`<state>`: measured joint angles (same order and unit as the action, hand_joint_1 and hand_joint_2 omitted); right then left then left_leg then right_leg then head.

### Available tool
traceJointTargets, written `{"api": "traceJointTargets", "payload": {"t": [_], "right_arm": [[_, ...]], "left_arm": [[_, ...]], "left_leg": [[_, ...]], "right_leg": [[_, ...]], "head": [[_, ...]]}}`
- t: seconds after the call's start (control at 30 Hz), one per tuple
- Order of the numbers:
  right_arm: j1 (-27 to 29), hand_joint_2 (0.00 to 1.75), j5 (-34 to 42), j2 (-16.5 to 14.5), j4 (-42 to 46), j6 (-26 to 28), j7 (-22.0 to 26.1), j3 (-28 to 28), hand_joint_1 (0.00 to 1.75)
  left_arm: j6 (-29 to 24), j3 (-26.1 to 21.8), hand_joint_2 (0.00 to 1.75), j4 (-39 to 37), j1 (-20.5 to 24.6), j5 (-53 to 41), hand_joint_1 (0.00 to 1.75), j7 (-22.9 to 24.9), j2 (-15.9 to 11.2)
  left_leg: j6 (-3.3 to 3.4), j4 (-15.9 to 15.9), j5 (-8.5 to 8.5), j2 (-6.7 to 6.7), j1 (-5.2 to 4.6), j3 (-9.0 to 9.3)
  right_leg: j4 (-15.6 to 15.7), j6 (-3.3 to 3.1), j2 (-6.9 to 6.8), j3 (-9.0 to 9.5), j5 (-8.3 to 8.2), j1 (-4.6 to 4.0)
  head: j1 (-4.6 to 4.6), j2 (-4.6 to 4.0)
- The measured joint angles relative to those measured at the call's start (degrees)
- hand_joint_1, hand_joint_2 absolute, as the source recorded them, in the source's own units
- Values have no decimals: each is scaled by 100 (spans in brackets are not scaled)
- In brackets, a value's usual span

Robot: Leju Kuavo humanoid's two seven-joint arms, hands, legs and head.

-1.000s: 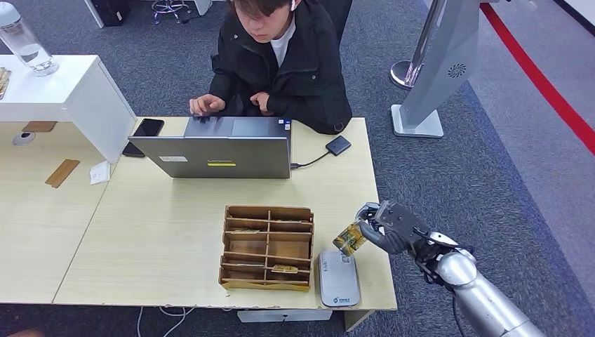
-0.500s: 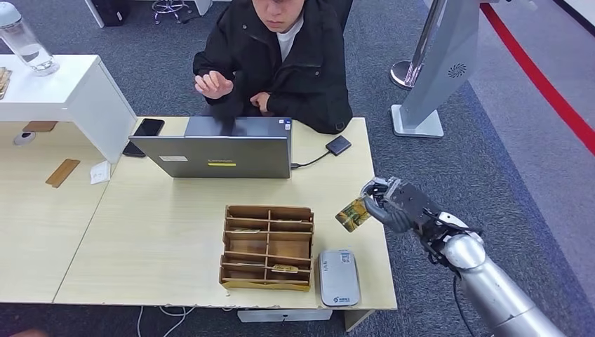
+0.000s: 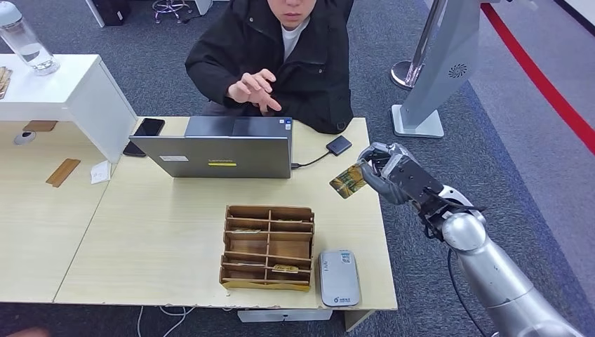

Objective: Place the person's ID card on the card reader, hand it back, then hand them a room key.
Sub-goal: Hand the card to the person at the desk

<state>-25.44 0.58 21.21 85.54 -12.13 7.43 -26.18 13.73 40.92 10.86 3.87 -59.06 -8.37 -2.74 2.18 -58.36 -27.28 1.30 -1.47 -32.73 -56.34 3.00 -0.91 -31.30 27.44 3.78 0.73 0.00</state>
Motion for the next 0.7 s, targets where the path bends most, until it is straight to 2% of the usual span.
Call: {"api": "traceJointTargets", "payload": {"t": [0.2, 0.43, 0.53, 0.7], "right_arm": [[-19, 175, -159, -34, 41, 110, 4, 0, 175], [-176, 175, -1164, -306, 256, 840, -50, -11, 175], [-274, 175, -1872, -494, 383, 1334, -80, -35, 175], [-464, 175, -3966, -909, 568, 2563, -379, -145, 175]], "left_arm": [[-97, 0, 0, 0, -7, -19, 0, 1, 1], [-12, 0, 0, 0, 0, -75, 0, -15, 3], [88, 0, 0, 0, 17, -103, 0, -11, 3], [-85, 0, 0, 0, 46, -304, 0, -5, 5]], "left_leg": [[1, 0, 1, 1, -4, -1], [4, 0, 3, 1, -5, -1], [4, 0, 4, 1, -5, -2], [4, 0, 4, -2, -5, -1]], "right_leg": [[0, 0, -1, 0, 0, 3], [-3, 0, -1, -1, 0, 7], [-4, 0, -1, -1, 0, 7], [-6, 0, 0, -3, 0, 8]], "head": [[0, 0], [-1, 0], [0, 0], [1, 0]]}}
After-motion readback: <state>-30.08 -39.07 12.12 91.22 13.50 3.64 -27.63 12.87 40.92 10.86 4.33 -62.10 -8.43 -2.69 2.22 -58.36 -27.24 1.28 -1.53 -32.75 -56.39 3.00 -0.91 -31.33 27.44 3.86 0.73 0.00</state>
